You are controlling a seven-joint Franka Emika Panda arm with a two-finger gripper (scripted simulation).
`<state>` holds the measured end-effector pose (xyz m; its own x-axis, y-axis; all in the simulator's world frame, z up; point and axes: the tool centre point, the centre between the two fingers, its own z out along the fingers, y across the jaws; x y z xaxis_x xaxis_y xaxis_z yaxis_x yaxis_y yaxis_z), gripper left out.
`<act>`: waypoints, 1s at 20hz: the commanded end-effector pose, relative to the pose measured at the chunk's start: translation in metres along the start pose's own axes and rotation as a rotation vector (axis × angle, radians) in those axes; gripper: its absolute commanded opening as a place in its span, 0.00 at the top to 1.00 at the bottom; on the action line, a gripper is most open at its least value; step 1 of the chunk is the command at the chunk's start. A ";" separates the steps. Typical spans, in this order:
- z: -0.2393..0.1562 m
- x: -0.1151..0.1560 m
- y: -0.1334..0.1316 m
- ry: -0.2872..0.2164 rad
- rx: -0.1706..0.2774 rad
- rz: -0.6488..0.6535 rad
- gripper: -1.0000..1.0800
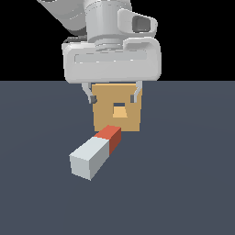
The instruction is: Insert the peg into the horizontal hole in a box.
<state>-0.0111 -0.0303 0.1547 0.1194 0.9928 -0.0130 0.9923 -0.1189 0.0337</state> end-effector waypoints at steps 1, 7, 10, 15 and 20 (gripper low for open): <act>0.018 -0.012 -0.011 0.001 0.009 0.063 0.04; 0.058 -0.033 -0.036 0.004 0.026 0.200 0.04; 0.070 -0.038 -0.044 0.005 0.031 0.241 0.04; 0.079 -0.041 -0.050 0.007 0.035 0.270 0.04; 0.081 -0.041 -0.050 0.007 0.036 0.266 0.04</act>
<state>-0.0630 -0.0662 0.0744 0.3763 0.9265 -0.0018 0.9265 -0.3763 0.0001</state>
